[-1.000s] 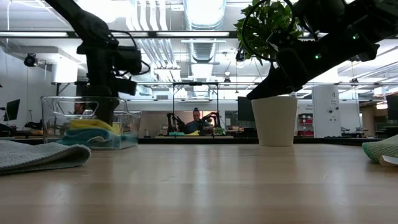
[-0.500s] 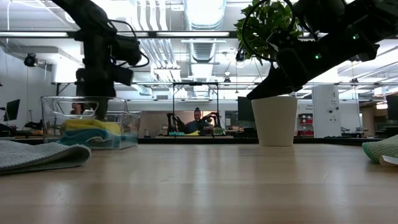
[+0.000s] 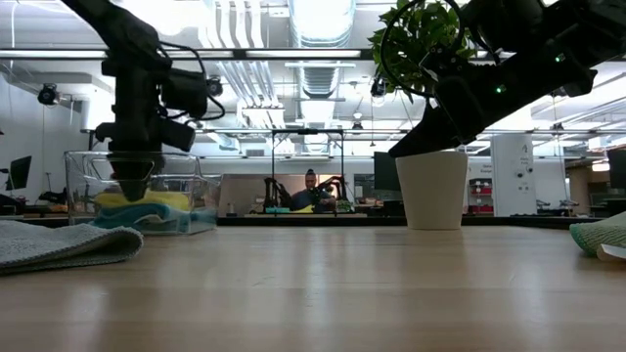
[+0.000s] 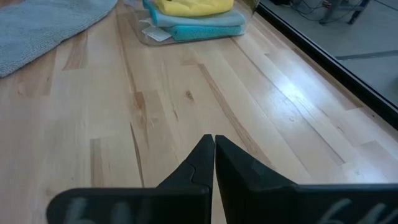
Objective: Fold microfiber towels
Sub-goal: Stack the folded yellow microfiber towel on top of the light blue microfiber towel on the bin, then fold the light green microfiber towel
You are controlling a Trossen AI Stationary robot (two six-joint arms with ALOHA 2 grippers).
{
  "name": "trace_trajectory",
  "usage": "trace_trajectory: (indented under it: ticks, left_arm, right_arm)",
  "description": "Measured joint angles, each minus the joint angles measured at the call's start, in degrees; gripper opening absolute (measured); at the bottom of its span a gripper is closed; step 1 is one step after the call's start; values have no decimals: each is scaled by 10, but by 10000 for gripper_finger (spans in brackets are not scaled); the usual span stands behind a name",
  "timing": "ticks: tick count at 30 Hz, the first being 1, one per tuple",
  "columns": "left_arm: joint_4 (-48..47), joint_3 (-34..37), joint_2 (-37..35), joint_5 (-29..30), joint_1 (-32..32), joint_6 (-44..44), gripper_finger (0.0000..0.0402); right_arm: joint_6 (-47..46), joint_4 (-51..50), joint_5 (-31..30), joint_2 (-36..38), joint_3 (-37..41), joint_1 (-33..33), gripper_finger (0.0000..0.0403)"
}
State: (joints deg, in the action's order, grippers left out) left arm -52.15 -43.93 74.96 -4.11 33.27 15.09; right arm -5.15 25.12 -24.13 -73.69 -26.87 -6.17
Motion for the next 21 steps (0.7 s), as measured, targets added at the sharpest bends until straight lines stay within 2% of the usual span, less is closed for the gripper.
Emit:
trace_trajectory:
  ticks: [7,11,14,16,19,21]
  left_arm:
    - [-56,-64,-12,3,-12,-40,79]
    - [-56,-99,-46,4,-58,-112,79]
    - [18,-100,-86,17,-137,-180,79]
    - [99,-89,-109,51,-209,-231,79]
    - [233,-70,-121,155,-336,-300,79]
    - [324,-51,-118,236,-421,-310,79]
  right_arm:
    - [14,4,-1,0,0,0,9]
    - [60,85,-4,0,15,-6,9]
    - [112,193,16,0,36,-17,9]
    - [133,242,41,1,44,-19,9]
    - [137,251,65,1,46,-18,9]
    - [135,239,66,-2,47,-18,9]
